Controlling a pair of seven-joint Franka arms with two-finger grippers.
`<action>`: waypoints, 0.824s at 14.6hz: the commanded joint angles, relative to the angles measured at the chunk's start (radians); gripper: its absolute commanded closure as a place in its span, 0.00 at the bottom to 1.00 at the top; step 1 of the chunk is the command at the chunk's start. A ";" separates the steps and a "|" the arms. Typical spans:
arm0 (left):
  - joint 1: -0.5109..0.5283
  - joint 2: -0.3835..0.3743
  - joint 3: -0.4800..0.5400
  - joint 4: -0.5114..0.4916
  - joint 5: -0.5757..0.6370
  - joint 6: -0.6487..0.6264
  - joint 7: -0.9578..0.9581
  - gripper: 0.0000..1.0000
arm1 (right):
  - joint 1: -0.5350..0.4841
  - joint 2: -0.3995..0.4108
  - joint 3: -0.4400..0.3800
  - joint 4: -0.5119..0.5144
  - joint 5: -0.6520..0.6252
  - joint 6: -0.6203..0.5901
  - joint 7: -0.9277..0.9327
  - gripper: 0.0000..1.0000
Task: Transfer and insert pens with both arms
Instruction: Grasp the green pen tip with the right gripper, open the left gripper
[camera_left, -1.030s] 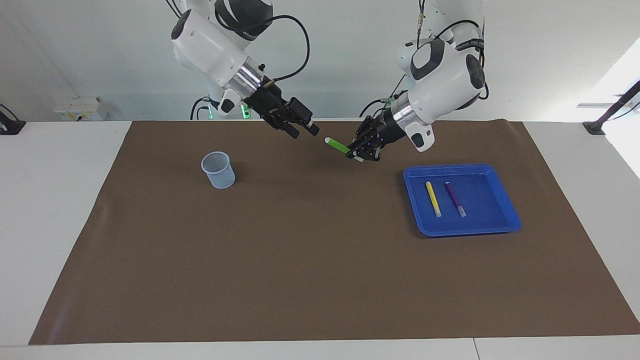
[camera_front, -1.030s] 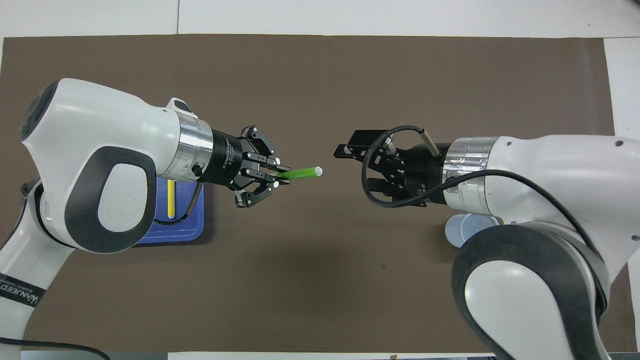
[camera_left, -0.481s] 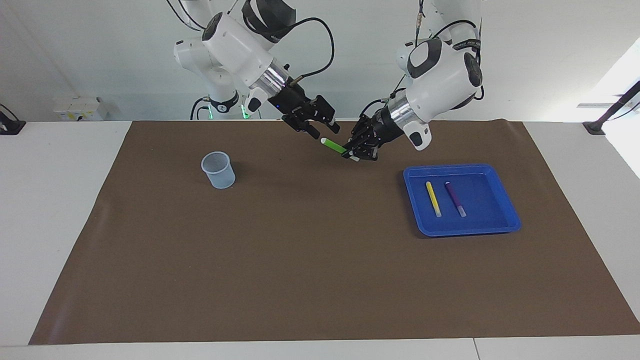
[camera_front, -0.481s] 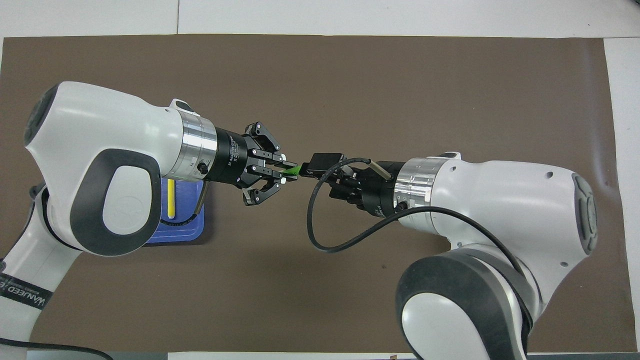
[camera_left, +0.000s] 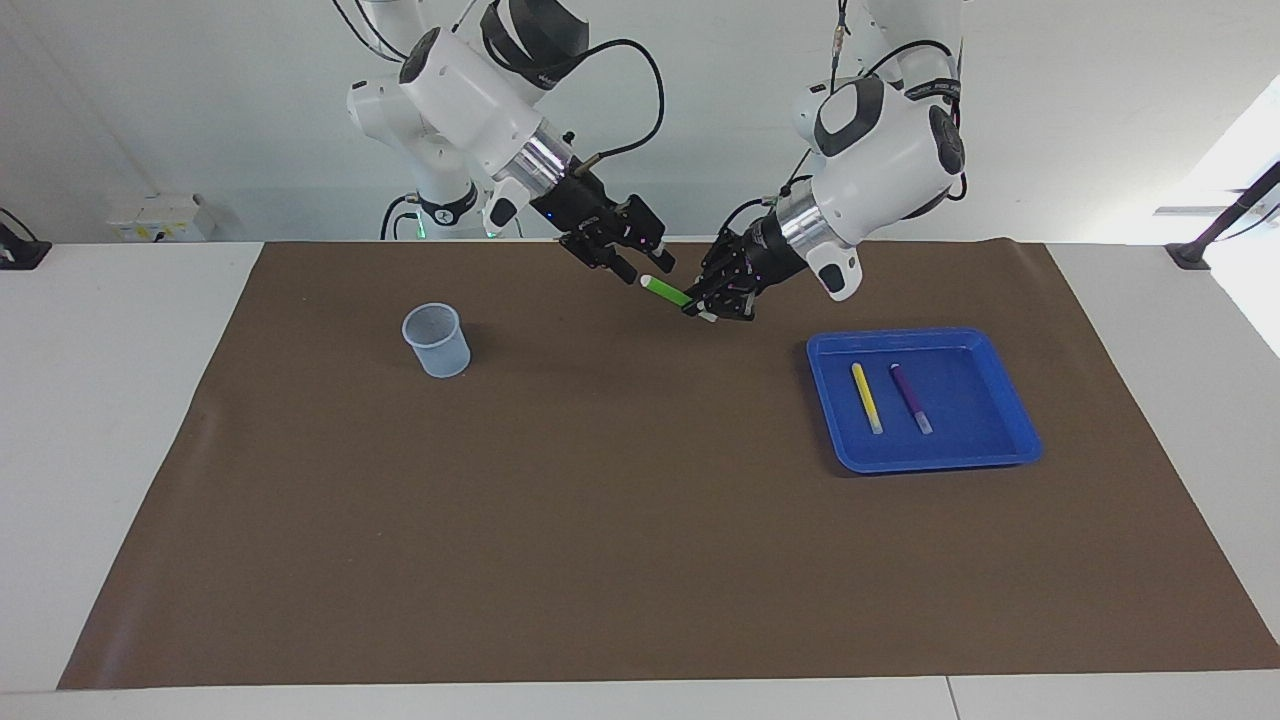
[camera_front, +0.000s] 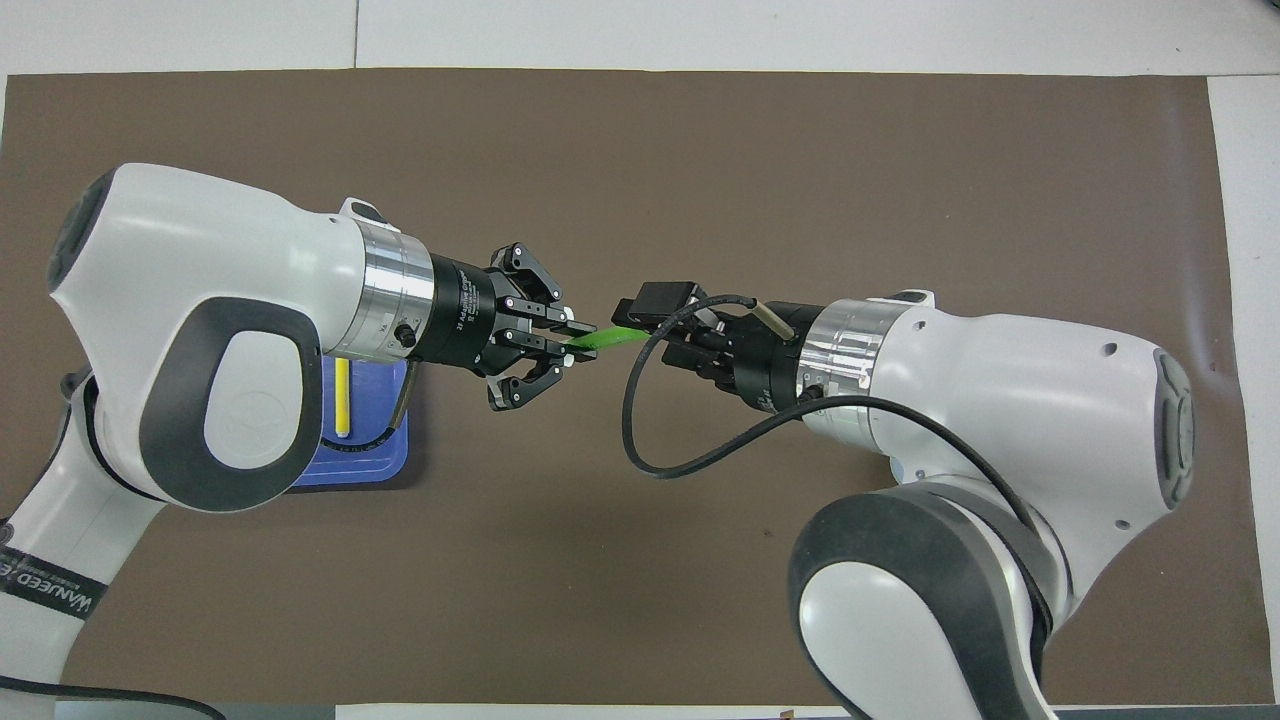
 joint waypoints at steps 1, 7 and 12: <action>-0.008 -0.029 0.009 -0.030 -0.029 0.023 -0.010 1.00 | 0.004 0.009 0.005 -0.004 0.014 0.023 -0.020 0.36; -0.008 -0.029 0.009 -0.030 -0.032 0.043 -0.015 1.00 | 0.015 0.012 0.005 0.002 0.014 0.021 -0.017 0.44; -0.010 -0.027 0.009 -0.028 -0.032 0.045 -0.018 1.00 | 0.013 0.015 0.005 0.005 0.015 0.029 -0.018 0.44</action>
